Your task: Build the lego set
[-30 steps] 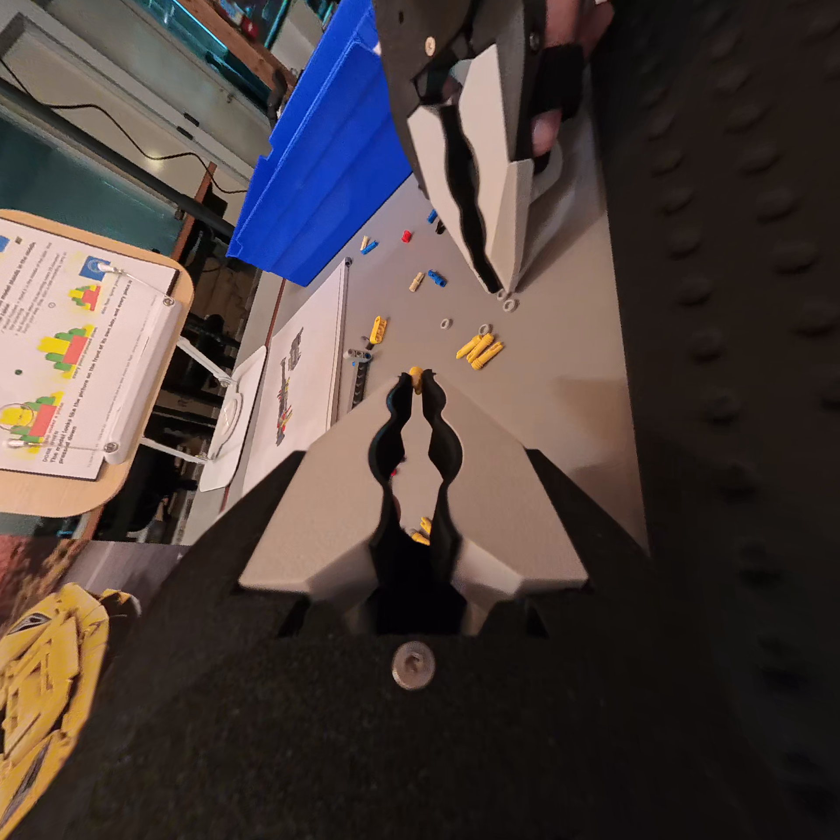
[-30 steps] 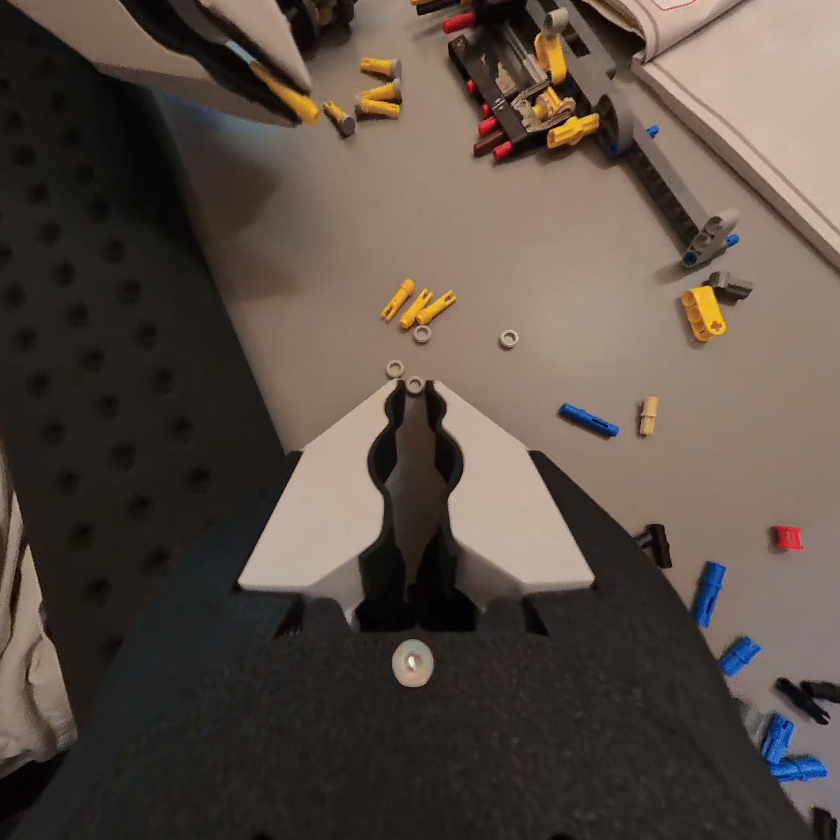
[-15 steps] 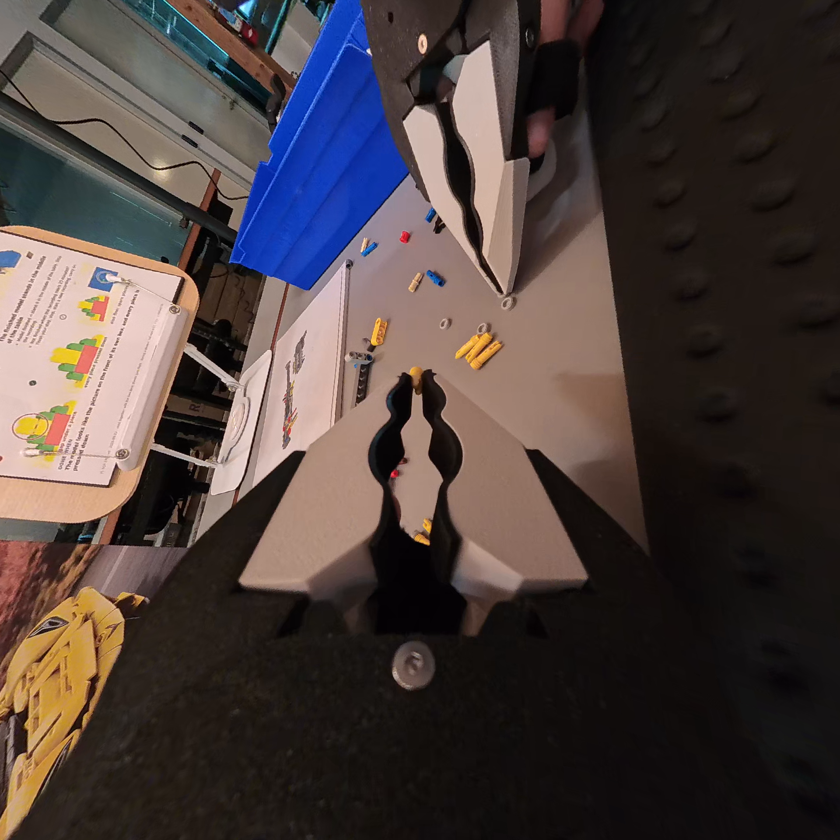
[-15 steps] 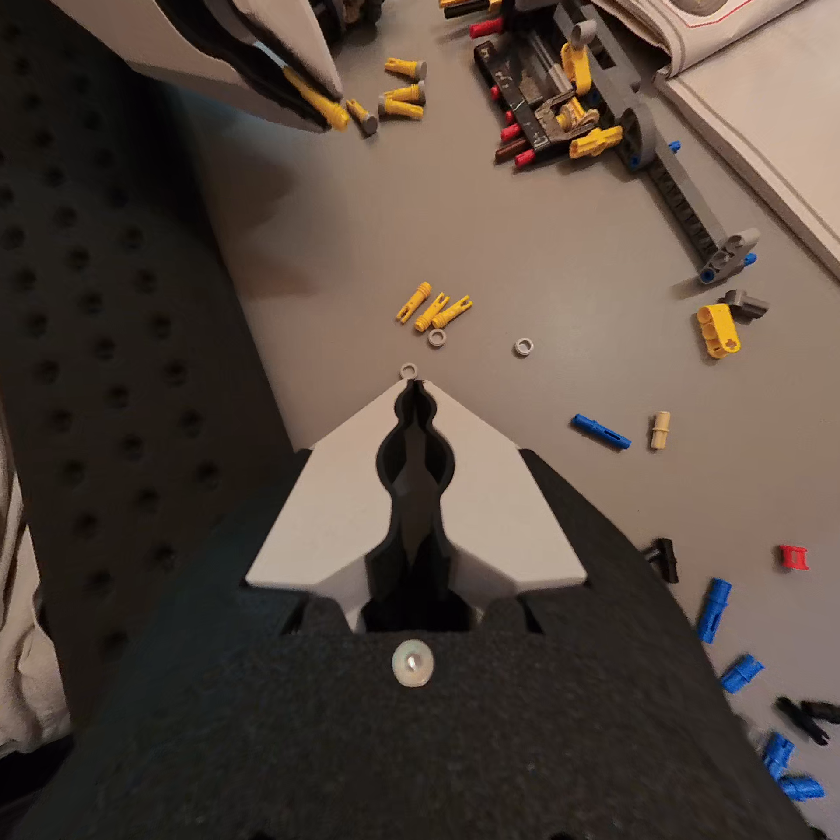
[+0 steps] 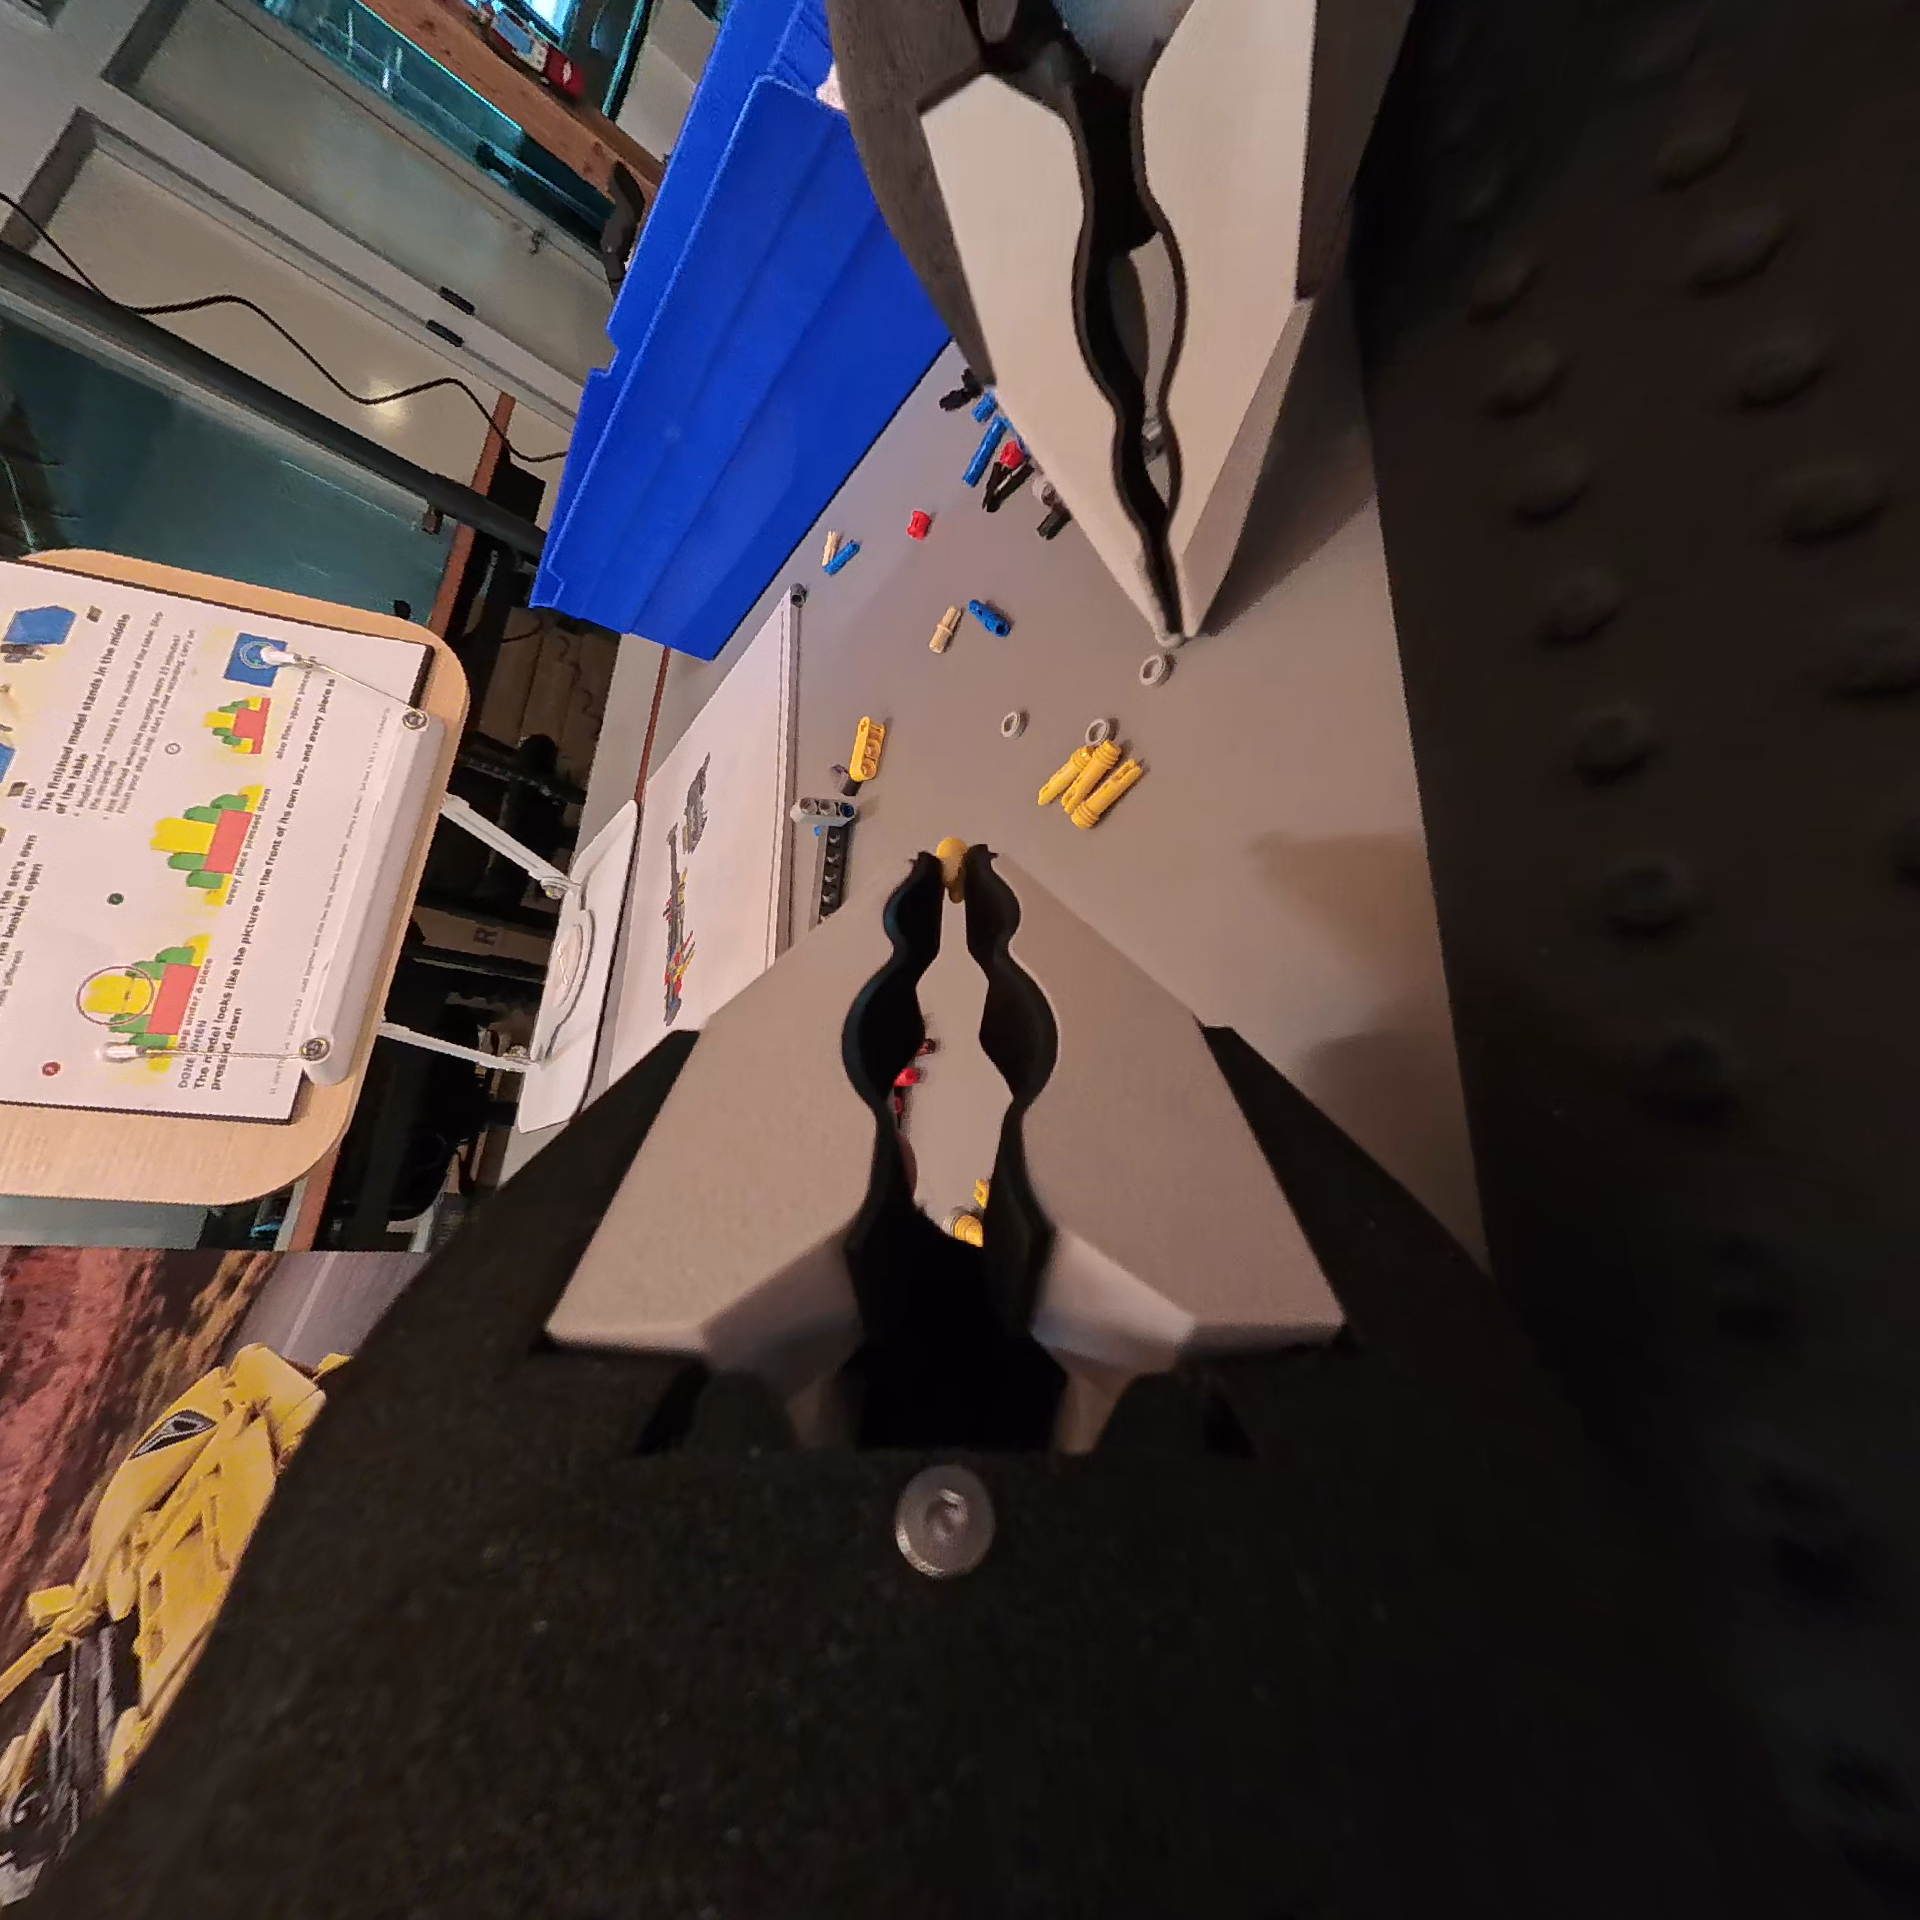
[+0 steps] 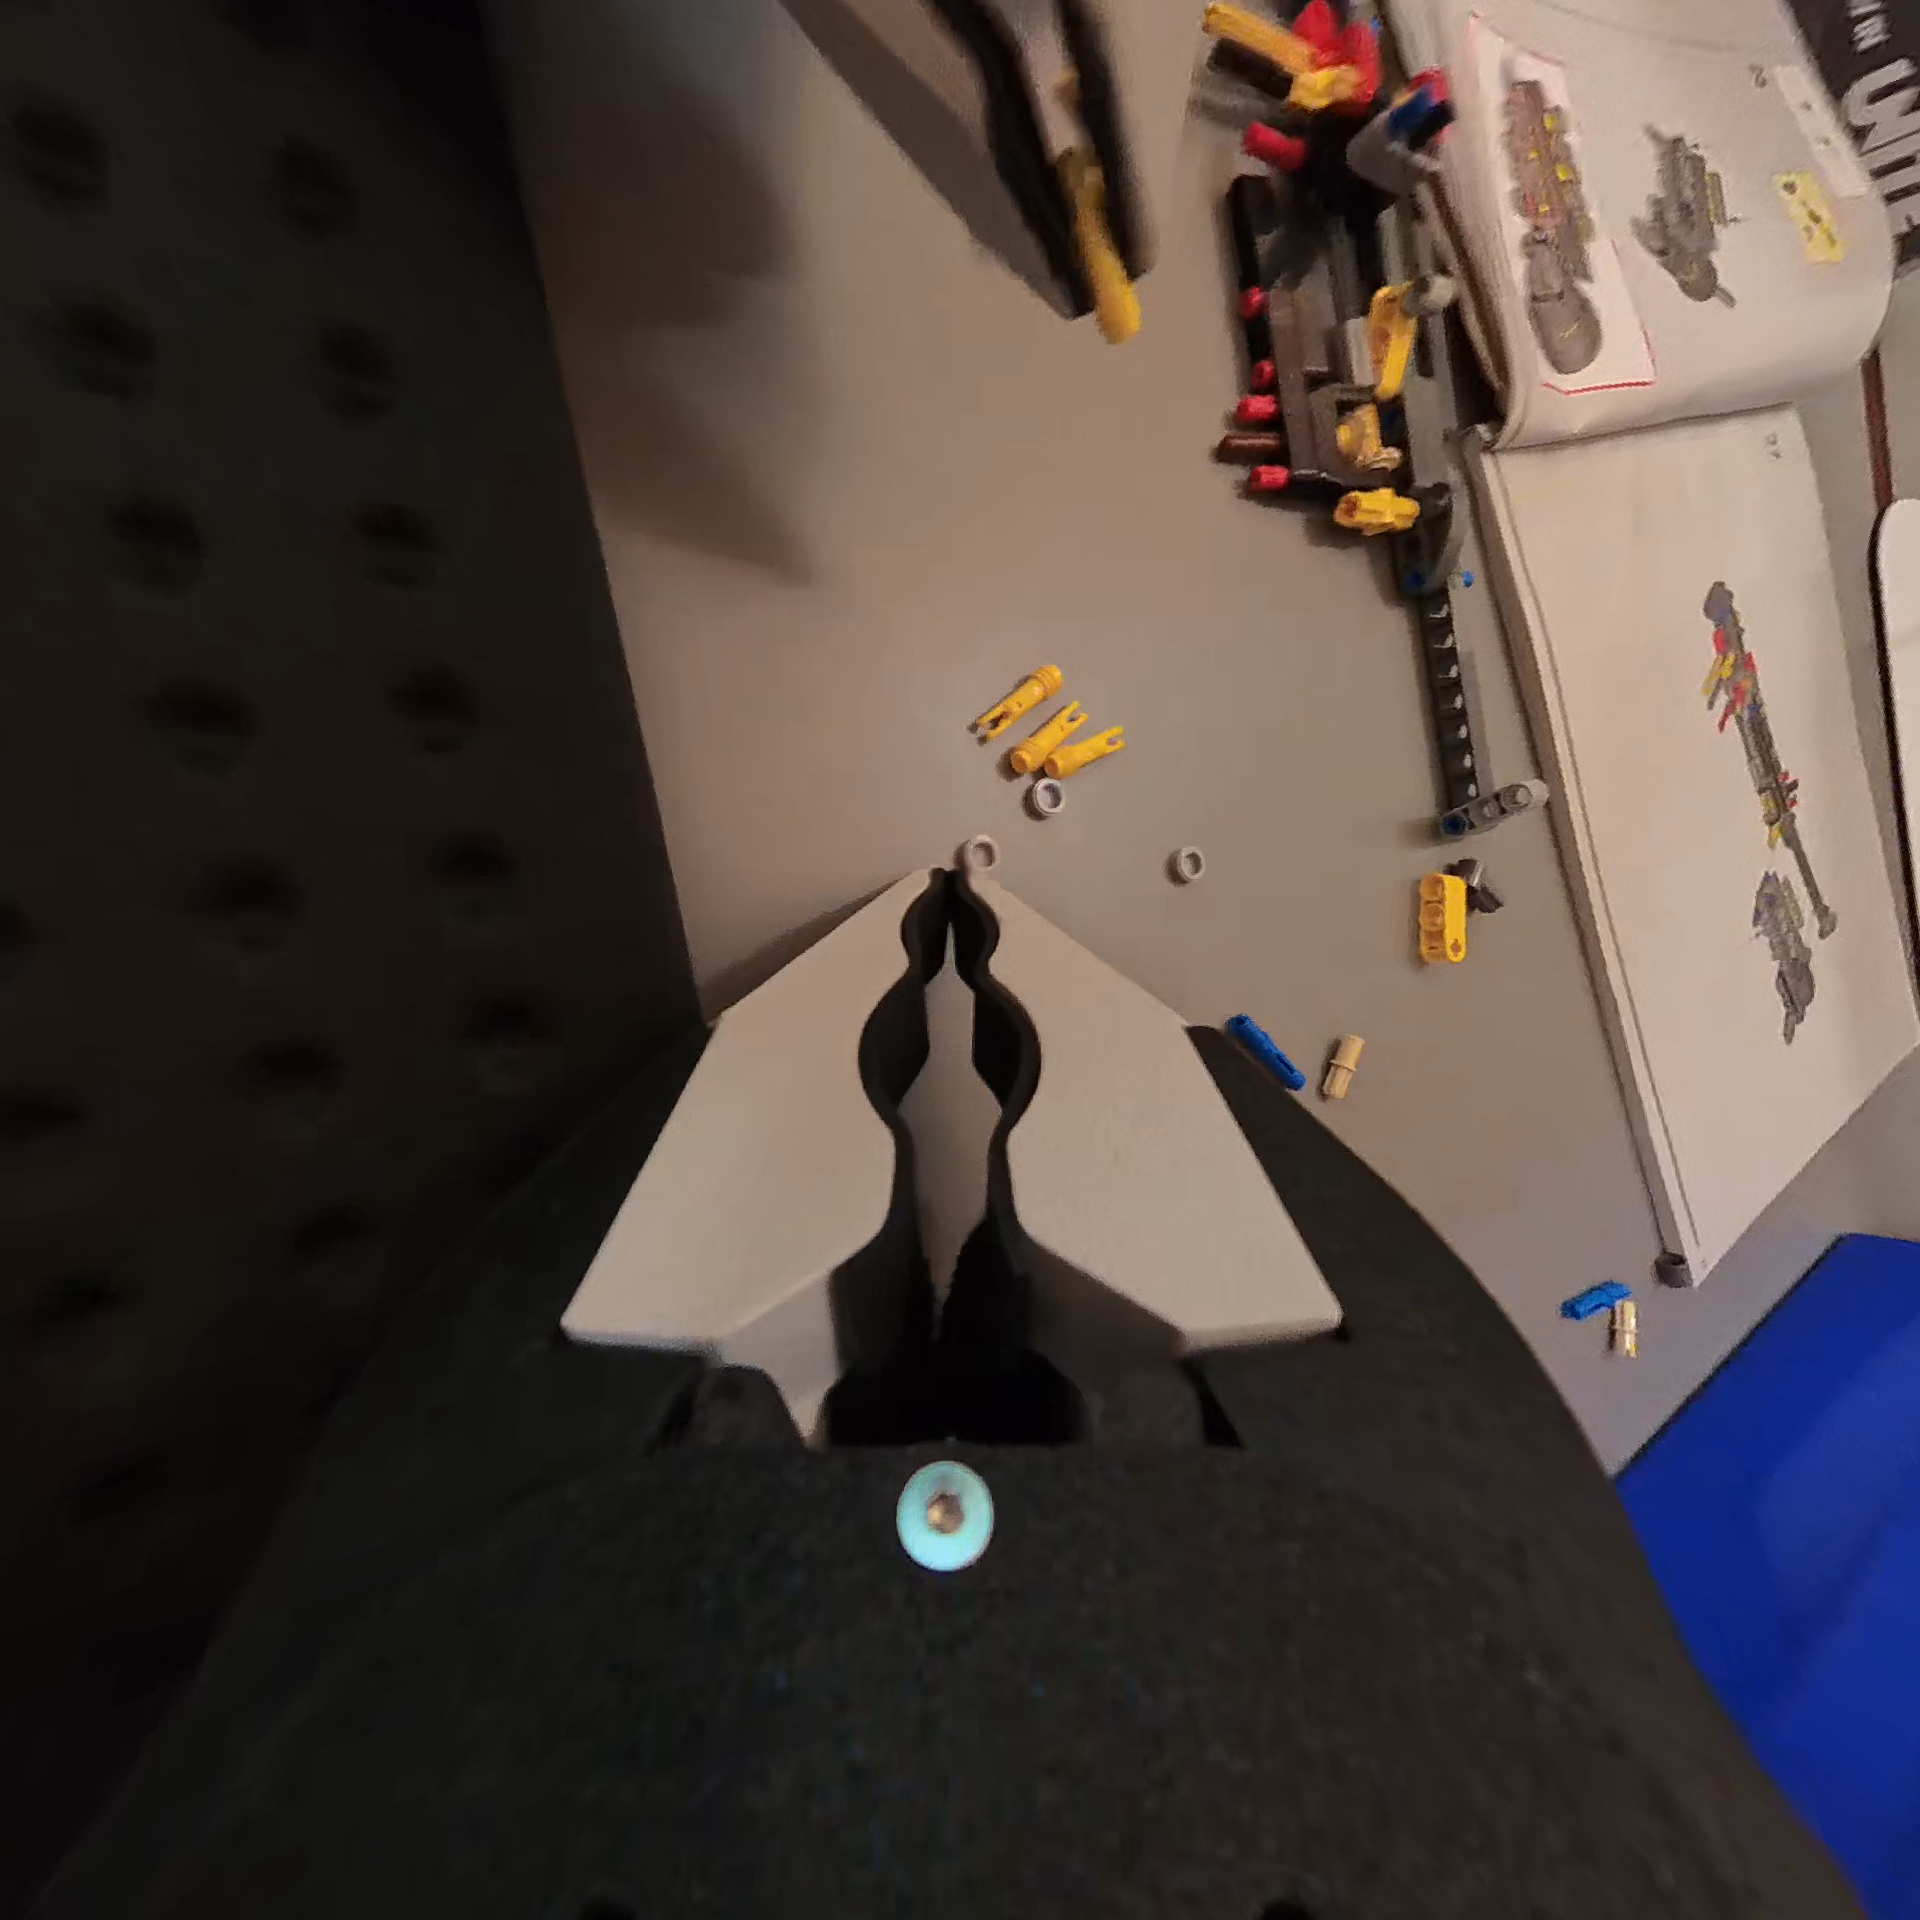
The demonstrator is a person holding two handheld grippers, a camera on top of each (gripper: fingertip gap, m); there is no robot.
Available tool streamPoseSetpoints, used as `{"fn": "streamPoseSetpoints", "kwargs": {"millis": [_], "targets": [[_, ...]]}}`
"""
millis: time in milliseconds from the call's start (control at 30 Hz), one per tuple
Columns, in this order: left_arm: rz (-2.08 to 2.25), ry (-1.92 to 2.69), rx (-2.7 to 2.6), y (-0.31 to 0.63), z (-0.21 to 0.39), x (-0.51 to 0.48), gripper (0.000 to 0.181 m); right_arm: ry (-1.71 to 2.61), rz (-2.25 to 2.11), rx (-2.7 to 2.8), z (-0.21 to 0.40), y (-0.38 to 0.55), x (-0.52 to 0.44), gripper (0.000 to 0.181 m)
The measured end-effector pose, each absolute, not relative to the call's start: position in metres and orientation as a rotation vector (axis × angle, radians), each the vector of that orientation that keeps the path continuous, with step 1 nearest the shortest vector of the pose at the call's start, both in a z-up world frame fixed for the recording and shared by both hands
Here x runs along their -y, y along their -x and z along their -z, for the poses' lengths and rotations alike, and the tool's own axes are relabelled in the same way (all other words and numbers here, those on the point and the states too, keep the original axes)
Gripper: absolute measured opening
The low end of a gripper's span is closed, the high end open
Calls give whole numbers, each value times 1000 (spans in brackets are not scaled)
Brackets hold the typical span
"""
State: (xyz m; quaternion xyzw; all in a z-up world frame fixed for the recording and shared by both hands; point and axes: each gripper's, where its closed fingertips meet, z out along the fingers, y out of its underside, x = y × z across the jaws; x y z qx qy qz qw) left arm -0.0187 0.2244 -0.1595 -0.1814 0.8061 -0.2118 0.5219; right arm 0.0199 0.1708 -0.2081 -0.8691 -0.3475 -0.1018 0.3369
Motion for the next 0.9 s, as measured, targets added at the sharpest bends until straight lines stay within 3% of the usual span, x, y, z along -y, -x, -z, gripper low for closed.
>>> {"fn": "streamPoseSetpoints", "kwargs": {"millis": [167,533,900], "targets": [[504,429,-1927,19,158,-225,3,2277,22,644,195,-24,-173,10],[489,413,-1932,19,159,-225,3,2379,-281,492,211,-24,-170,8],[487,406,-1951,18,164,-223,3,2329,-59,756,211,-19,-167,5]]}}
